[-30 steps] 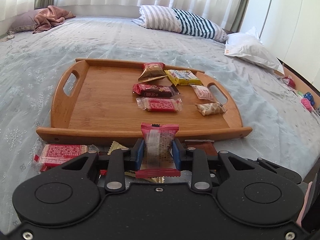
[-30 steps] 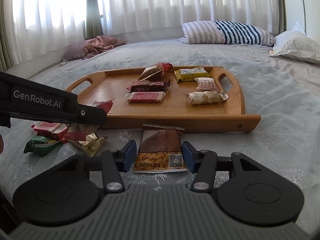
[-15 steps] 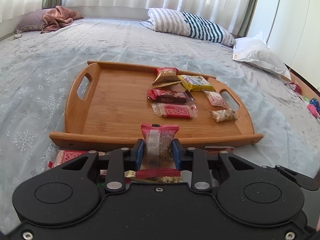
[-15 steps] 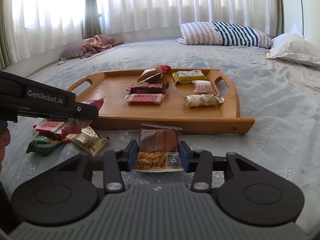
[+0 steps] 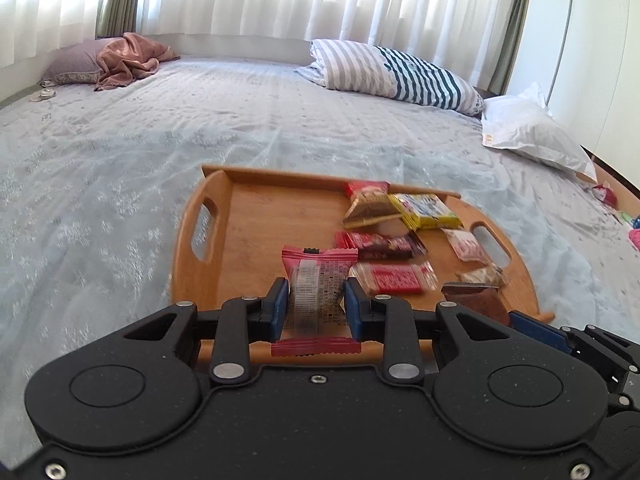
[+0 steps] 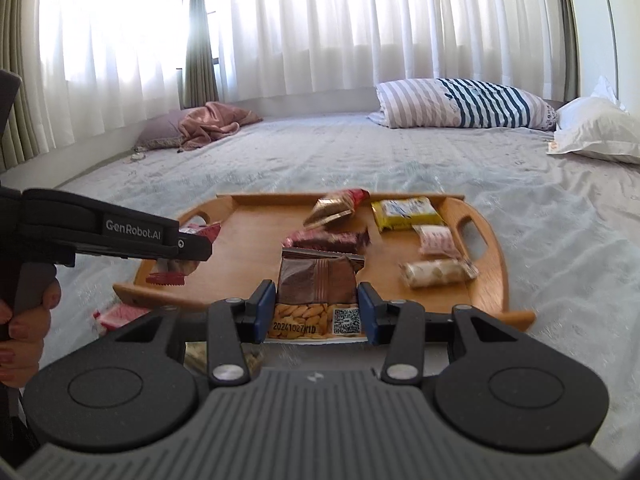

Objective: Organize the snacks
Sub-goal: 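Carry pink pack with left tool while right tool carries brown pack over tray, then lower pink pack onto tray with left tool while right tool releases brown pack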

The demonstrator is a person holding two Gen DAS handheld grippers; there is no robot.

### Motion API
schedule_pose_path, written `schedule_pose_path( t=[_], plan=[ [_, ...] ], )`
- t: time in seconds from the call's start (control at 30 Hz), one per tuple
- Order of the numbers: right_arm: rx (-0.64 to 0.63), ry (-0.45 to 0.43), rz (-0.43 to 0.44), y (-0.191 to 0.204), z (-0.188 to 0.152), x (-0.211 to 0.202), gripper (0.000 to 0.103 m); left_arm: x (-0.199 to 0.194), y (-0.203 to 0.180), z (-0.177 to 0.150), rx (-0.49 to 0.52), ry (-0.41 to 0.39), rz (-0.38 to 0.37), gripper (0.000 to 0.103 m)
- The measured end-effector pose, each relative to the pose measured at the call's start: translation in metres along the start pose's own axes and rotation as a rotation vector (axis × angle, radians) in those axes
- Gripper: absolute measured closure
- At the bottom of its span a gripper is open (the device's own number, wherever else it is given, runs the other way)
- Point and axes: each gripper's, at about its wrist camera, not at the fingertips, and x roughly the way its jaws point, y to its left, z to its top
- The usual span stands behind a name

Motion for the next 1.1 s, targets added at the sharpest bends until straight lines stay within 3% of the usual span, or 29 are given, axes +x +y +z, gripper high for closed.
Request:
schedule_pose_path(
  t=[0.27,0.53,0.8,1.1],
  plan=[
    [0.05,0.013,0.065,0.002,0.034,0.047,0.054,0.024,0.021,0.032,-0.009,-0.019,0.027,0.075],
    [0.072,0.058,0.093,-0.002,0.071,0.099,0.054,0.068,0.038,0.063,0.003,0.035,0.028,0.075],
    [0.199,0.215,0.13,-0.014,0.111,0.169,0.054,0.12,0.046,0.085,0.013,0.088,0.05,0.075],
    [0.224,0.324,0.086,-0.01,0.118,0.222,0.057,0.163,0.05,0.092,0.033,0.128,0.077,0.075]
  ],
)
